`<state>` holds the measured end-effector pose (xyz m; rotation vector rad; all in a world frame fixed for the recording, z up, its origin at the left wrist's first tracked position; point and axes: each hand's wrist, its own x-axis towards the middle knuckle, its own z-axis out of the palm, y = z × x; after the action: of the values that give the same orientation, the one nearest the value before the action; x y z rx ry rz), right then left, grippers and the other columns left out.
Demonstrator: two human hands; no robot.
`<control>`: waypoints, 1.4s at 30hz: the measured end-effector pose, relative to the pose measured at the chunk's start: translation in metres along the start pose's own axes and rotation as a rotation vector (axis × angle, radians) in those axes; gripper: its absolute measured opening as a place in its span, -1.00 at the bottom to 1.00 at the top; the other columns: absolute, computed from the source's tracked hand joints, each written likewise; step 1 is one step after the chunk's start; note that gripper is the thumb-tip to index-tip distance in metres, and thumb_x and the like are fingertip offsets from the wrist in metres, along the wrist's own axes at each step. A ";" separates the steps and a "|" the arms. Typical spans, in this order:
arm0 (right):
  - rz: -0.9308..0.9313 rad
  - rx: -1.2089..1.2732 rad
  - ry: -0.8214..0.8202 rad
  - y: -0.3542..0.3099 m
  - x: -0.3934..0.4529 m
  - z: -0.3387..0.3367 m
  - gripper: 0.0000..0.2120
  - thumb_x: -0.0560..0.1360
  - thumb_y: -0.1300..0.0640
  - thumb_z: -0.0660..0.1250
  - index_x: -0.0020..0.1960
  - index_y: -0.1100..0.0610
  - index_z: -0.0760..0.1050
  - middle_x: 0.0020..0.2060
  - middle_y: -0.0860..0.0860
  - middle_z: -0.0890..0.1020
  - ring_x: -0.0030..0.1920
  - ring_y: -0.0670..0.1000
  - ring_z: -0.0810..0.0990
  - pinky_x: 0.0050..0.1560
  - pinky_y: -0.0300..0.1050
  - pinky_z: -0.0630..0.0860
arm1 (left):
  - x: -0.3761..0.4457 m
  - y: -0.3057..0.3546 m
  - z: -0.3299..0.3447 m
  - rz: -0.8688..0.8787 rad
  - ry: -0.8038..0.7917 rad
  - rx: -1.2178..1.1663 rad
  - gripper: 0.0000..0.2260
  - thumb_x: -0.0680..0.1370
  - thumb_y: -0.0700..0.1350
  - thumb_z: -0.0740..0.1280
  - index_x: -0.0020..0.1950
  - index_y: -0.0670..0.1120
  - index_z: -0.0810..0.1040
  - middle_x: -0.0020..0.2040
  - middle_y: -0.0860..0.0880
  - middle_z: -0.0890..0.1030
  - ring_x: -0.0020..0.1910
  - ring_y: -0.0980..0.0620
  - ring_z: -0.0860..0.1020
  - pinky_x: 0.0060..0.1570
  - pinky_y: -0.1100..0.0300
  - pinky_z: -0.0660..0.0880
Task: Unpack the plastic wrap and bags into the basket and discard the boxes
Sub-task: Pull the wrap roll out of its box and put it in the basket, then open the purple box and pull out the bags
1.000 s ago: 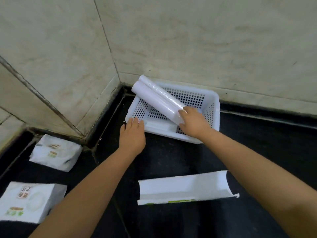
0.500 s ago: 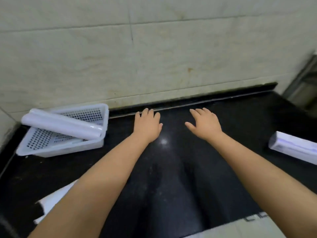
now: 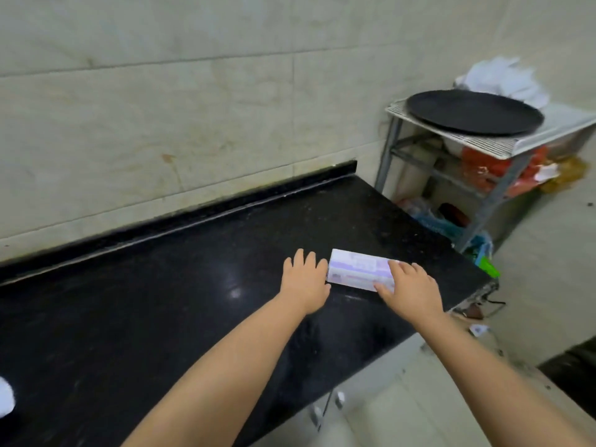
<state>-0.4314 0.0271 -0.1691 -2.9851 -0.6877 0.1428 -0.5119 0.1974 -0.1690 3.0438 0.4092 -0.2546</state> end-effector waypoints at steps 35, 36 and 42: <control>-0.777 0.637 -0.745 -0.070 0.145 0.027 -0.45 0.29 0.15 0.53 0.23 0.18 0.44 -0.17 -0.03 0.54 -0.23 -0.09 0.48 -0.12 -0.22 0.42 | -0.030 0.012 0.051 -0.894 0.212 -0.333 -0.43 0.50 -0.07 0.27 0.47 -0.11 0.15 0.48 -0.15 0.15 0.45 -0.08 0.15 0.32 0.08 0.35; -0.825 0.628 -0.789 -0.090 0.127 0.030 -0.41 0.30 0.13 0.52 0.27 0.18 0.42 -0.12 -0.01 0.53 -0.18 -0.07 0.48 -0.08 -0.21 0.40 | -0.053 0.011 0.052 -0.958 0.219 -0.312 -0.45 0.51 -0.09 0.25 0.46 -0.11 0.17 0.47 -0.15 0.18 0.44 -0.09 0.17 0.29 0.07 0.38; -1.139 0.575 -0.886 -0.186 0.001 0.039 -0.31 0.32 0.04 0.50 0.37 0.17 0.33 0.00 -0.03 0.44 -0.01 -0.07 0.43 0.03 -0.24 0.35 | -0.197 0.008 0.063 -1.272 0.400 -0.356 -0.48 0.38 -0.29 0.38 0.33 -0.28 0.39 0.30 -0.28 0.44 0.30 -0.29 0.37 0.19 -0.09 0.48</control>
<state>-0.5154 0.1957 -0.1906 -1.5278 -1.8395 1.2791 -0.7067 0.1336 -0.1965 2.0362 2.0572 0.3605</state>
